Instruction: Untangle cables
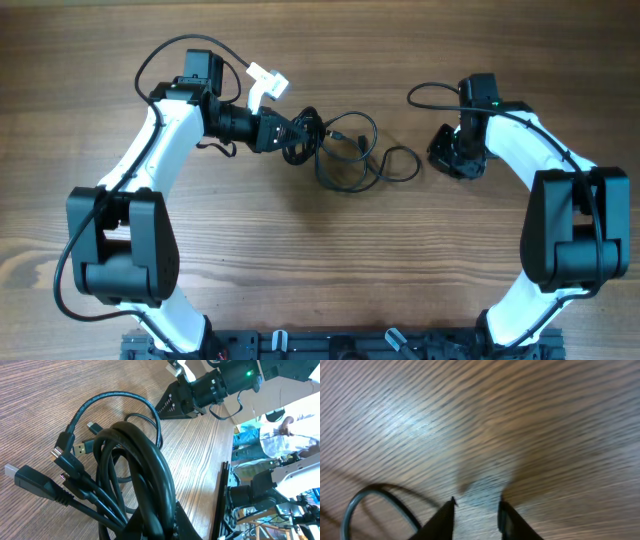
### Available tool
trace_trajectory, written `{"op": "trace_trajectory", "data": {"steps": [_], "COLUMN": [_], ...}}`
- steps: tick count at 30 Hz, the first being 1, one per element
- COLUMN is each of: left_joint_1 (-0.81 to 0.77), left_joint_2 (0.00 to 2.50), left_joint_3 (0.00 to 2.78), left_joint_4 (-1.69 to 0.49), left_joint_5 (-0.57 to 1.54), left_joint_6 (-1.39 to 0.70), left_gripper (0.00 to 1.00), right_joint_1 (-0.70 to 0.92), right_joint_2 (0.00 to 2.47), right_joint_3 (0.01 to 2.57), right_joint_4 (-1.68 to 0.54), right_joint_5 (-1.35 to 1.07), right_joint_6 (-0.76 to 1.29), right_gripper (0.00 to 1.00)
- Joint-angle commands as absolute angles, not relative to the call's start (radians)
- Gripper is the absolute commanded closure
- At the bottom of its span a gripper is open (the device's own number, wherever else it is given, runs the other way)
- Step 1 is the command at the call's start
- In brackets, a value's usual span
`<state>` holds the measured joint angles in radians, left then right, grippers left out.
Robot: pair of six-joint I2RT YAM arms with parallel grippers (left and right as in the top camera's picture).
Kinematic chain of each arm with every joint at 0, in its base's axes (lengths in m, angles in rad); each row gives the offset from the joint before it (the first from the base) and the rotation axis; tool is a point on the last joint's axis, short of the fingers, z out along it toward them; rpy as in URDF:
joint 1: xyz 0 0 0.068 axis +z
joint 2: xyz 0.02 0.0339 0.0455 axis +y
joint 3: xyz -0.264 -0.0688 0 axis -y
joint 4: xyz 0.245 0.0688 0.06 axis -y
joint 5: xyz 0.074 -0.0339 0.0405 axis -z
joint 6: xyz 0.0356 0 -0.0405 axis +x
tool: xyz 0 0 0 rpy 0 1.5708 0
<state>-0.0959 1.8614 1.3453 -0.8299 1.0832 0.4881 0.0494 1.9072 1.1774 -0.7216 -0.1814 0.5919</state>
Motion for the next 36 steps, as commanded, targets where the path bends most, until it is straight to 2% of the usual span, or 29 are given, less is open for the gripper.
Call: {"op": "trace_trajectory", "data": {"steps": [1,2,4,7,10,19,25,34,36], "left_joint_1": [-0.089,-0.089,-0.089,-0.089,-0.089,-0.088,-0.089,-0.089,-0.089], "left_joint_2": [1.865,1.865,1.865,1.865,1.865,1.865,1.865,1.865,1.865], "left_joint_3": [1.341,1.341,1.341,1.341,1.341,1.341,1.341,1.341,1.341], "left_joint_4": [-0.826,-0.826,-0.826,-0.826,-0.826,-0.826,-0.826,-0.826,-0.826], "left_joint_5": [1.125,1.125,1.125,1.125,1.125,1.124,1.124,1.124,1.124], "left_joint_6": [0.485,0.485,0.482,0.482,0.482,0.482,0.482,0.482,0.482], "left_gripper": [0.96,0.96,0.96,0.96,0.96,0.96,0.96,0.96,0.96], "right_joint_1": [0.046,0.046,0.046,0.046,0.054,0.108,0.132,0.214,0.247], "right_joint_2": [1.879,1.879,1.879,1.879,1.879,1.879,1.879,1.879,1.879], "right_joint_3": [1.169,1.169,1.169,1.169,1.169,1.169,1.169,1.169,1.169], "right_joint_4": [-0.688,-0.676,-0.665,-0.656,-0.667,-0.751,-0.842,-0.872,-0.856], "right_joint_5": [-0.467,-0.568,-0.71,-0.781,-0.78,-0.775,-0.773,-0.719,-0.673], "right_joint_6": [0.386,0.308,0.228,0.284,0.385,0.412,0.553,0.614,0.655], "right_gripper": [0.58,0.53,0.48,0.46,0.47,0.49,0.5,0.51,0.56]}}
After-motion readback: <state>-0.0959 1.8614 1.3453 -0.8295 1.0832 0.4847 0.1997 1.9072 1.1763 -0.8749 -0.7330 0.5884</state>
